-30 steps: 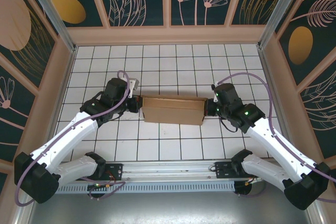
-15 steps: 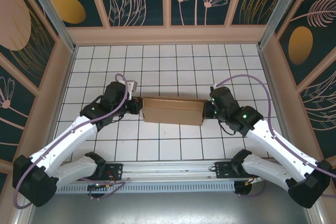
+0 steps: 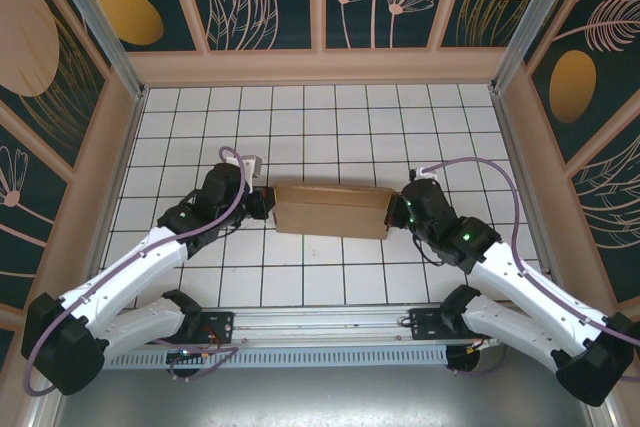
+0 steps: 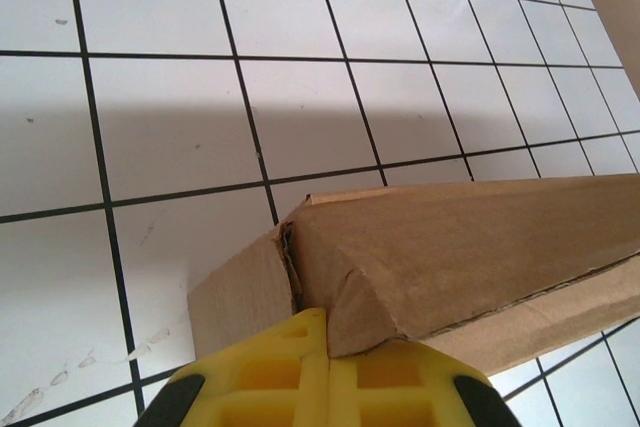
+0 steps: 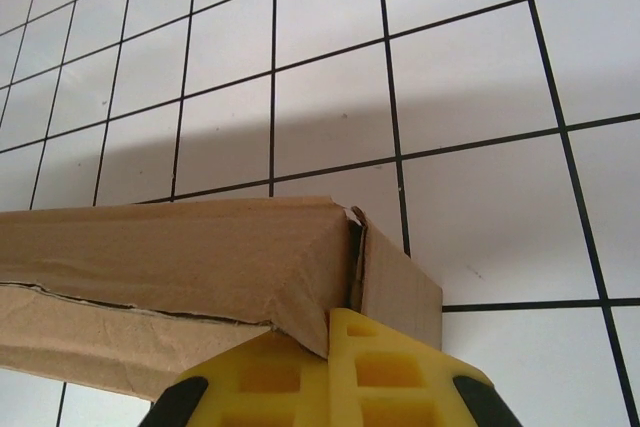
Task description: Fold the paper box
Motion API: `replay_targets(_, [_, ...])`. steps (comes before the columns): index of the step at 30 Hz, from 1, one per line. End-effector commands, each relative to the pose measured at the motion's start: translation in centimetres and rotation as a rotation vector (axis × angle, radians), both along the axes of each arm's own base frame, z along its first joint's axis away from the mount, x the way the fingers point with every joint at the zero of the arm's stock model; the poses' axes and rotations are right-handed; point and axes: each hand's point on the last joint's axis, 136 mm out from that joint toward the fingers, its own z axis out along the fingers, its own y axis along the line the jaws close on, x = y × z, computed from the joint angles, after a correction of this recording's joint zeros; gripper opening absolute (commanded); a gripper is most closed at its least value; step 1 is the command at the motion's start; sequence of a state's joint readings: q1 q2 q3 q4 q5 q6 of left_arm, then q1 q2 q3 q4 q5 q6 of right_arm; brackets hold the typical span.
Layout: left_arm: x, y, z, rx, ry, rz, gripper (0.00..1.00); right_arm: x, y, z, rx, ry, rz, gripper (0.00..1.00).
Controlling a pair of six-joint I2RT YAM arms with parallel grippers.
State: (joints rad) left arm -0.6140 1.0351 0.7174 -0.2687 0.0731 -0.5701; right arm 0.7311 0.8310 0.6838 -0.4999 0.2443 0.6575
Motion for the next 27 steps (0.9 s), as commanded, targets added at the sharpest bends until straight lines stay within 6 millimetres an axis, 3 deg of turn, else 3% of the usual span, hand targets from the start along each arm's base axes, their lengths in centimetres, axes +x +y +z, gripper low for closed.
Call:
replay_targets(1, [-4.0,1.8,-6.8,0.145,0.239,-0.014,0.00,-2.6,-1.9,-4.3,-0.096,0.150,-0.010,0.05])
replay_targets(13, [-3.9,1.1,-6.1,0.225,0.198,-0.082,0.00,-2.7,0.6,3.4,0.042,-0.060,0.173,0.50])
replay_targets(22, [-3.7,0.9,-5.9,0.241,0.187,-0.074,0.00,-4.5,1.2,6.0,0.132,-0.107,0.263,0.67])
replay_targets(27, [-3.9,1.2,-5.9,0.241,0.183,-0.070,0.00,-4.2,1.9,8.8,0.227,-0.133,0.251,0.66])
